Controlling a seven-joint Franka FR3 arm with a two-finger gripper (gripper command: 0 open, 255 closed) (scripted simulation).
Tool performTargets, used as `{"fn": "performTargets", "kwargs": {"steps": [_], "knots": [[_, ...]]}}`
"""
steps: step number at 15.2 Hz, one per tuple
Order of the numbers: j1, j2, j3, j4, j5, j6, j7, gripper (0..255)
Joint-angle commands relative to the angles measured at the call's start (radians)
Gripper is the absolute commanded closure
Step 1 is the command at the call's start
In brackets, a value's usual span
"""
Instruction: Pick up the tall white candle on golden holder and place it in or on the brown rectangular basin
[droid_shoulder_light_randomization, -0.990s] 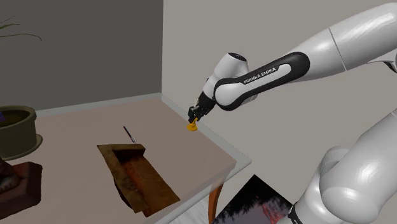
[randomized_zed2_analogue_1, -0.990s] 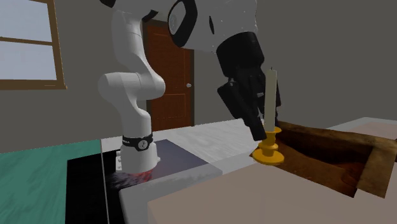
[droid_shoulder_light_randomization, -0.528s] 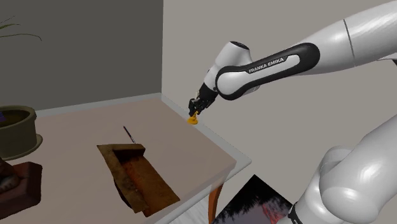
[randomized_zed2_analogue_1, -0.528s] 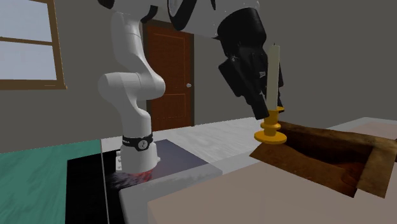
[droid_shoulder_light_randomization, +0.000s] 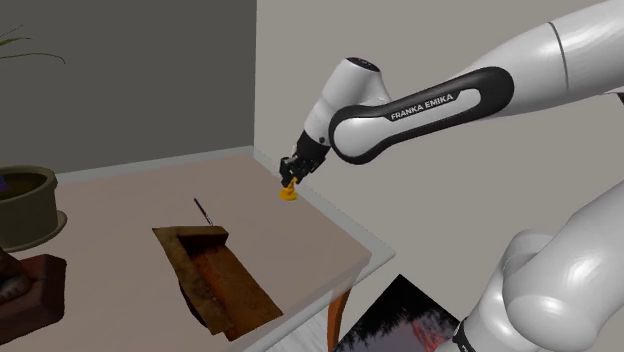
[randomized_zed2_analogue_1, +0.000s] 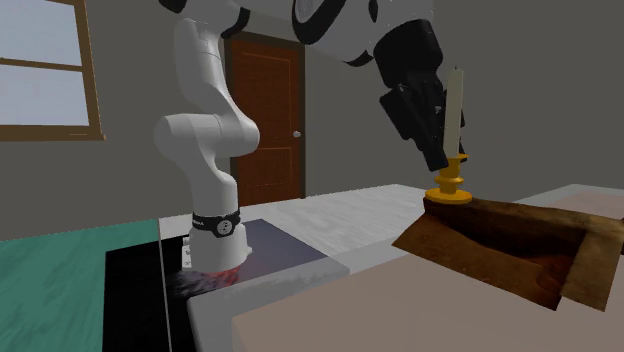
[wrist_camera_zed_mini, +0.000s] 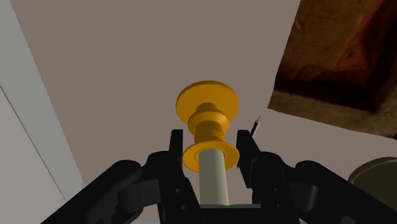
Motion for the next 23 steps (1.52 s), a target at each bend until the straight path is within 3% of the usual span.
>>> {"fn": "performTargets", "kwargs": {"steps": [1, 9, 16, 19, 23], "knots": [[0.007, 0.014, 0.045, 0.012, -0.021, 0.002, 0.07, 255], [0.031, 0.11, 0.216, 0.106, -0.138, -0.01, 0.353, 255], [0.068, 0.249, 0.338, 0.253, -0.299, -0.062, 0.616, 255], [0.092, 0.307, 0.365, 0.315, -0.36, -0.091, 0.7, 255], [0.093, 0.334, 0.362, 0.29, -0.401, -0.047, 0.736, 255]]}}
